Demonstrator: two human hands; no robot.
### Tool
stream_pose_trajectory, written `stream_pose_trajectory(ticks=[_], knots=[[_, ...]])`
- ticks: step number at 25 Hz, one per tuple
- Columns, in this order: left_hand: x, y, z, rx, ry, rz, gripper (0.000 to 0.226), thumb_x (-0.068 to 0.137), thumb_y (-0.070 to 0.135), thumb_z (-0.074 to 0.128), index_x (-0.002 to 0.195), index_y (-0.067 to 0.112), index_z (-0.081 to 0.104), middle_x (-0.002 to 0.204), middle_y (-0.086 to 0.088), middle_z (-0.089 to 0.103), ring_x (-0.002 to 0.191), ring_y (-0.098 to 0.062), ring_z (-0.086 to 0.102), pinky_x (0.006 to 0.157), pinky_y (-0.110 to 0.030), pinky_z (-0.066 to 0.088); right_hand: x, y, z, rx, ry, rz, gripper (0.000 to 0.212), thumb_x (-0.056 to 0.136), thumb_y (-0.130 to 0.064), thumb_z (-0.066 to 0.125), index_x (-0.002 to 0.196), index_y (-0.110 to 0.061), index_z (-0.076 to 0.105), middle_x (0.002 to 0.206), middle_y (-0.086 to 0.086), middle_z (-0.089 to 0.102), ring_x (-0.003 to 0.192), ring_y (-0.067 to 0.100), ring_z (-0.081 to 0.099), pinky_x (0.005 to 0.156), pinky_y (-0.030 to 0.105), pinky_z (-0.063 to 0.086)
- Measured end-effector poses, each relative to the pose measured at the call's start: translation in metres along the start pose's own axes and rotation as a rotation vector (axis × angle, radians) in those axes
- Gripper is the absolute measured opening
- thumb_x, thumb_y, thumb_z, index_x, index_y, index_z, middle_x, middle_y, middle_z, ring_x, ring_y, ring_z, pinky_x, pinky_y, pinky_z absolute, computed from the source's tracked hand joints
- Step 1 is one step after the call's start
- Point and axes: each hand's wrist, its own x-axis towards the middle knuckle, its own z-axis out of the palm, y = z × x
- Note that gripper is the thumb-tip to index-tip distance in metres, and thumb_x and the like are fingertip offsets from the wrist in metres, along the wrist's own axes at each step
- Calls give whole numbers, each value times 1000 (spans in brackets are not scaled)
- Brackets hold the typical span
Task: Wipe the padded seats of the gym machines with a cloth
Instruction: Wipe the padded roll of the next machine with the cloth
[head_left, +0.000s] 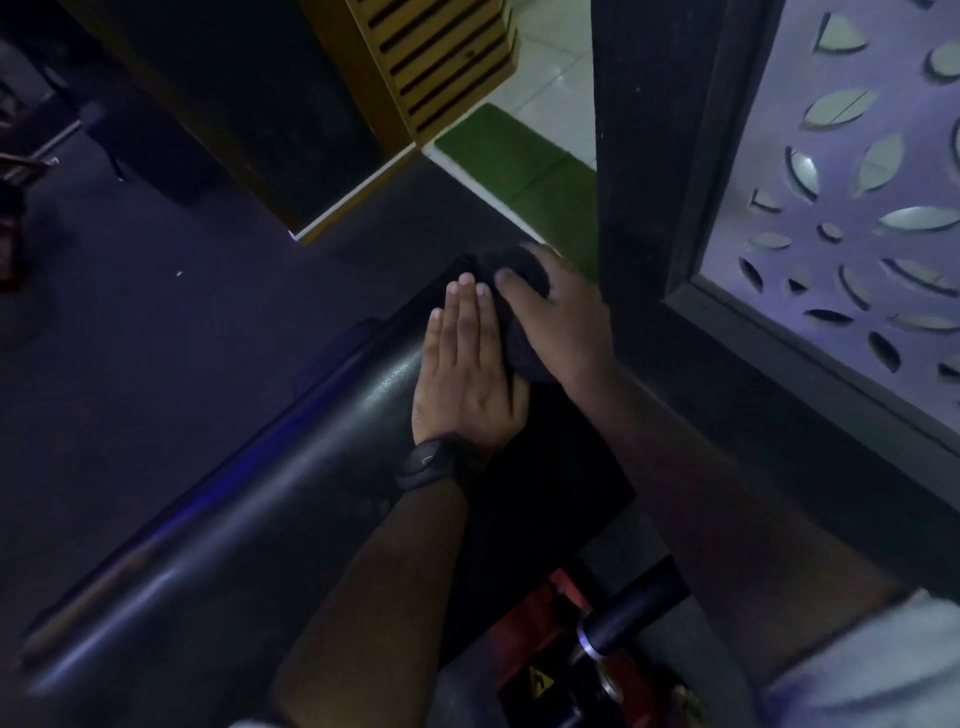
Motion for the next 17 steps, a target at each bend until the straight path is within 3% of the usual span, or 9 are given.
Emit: stream_pose_trajectory(ticks=[4,8,10,14,17], knots=[[0,1,-3,5,-9,21,79,93,33,40,155,-8,13,165,-26,17,154,-34,14,126,-38,-6,-15,18,-13,-22,13,208,31,95,-44,52,122,-33,64,121,-7,68,114,20,60,90,32,42],[1,-3,0,84,-28,48,76,89,36,38,148,-12,33,162,-30,22,153,-37,18,125,-39,-6,5,-12,0,-27,1,-19,37,93,-50,53,125,-35,62,121,-9,66,113,14,61,92,35,47],[0,-2,0,38,-15,61,75,90,33,39,150,-11,30,162,-28,22,153,-37,17,126,-39,-6,-12,3,-4,21,54,25,37,94,-46,56,129,-34,61,125,-9,66,116,13,59,95,33,45],[-1,0,-3,-44,26,53,70,97,30,39,156,-5,23,164,-24,22,154,-34,18,127,-37,-6,-33,30,-18,16,76,253,35,95,-41,56,129,-34,62,126,-7,66,118,17,58,88,26,36],[0,-2,-2,-13,6,65,72,96,30,34,156,-5,19,165,-24,18,155,-33,14,126,-36,-11,-15,6,-7,-22,9,77,35,92,-46,53,126,-37,61,121,-9,67,112,15,61,89,32,44]])
